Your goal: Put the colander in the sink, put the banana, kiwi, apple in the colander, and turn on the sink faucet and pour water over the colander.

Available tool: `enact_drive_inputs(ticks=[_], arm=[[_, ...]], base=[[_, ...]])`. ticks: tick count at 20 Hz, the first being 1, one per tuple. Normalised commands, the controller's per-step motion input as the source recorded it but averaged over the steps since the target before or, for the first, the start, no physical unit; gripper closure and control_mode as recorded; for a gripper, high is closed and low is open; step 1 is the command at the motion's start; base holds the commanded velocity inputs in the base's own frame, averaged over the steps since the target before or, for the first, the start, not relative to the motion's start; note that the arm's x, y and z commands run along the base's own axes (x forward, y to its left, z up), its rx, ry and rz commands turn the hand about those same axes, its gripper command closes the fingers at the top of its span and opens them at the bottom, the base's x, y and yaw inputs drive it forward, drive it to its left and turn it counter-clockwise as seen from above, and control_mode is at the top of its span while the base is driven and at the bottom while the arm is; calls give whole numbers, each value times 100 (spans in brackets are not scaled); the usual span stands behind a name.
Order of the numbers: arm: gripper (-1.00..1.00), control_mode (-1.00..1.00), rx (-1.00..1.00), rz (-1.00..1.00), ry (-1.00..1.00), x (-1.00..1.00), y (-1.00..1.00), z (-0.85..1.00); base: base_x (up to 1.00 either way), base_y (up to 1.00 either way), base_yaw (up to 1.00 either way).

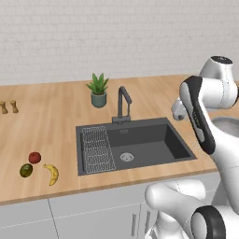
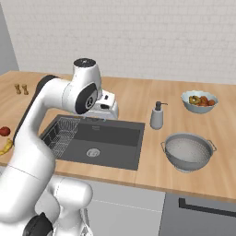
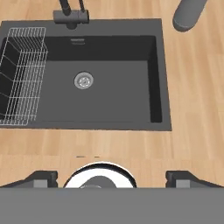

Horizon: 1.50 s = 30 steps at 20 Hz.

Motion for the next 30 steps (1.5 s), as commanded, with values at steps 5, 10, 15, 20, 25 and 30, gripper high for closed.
enact_drive_inputs(ticks=[5, 10, 15, 20, 25, 30], arm=[[-100, -100, 1, 0, 13, -9, -87, -2], [-100, -100, -2, 0, 5, -1, -73, -21], [-100, -100, -6, 0, 2, 0, -66, -35], [-100, -100, -29, 11, 0, 0, -24, -51], [-100, -100, -31, 21, 7, 8, -31, -35], [-100, -100, -8, 29, 0, 0, -42, -18]], base=[[0, 0, 0], [0, 0, 0], [0, 0, 0], [0, 0, 0], [0, 0, 0], [0, 0, 0]])
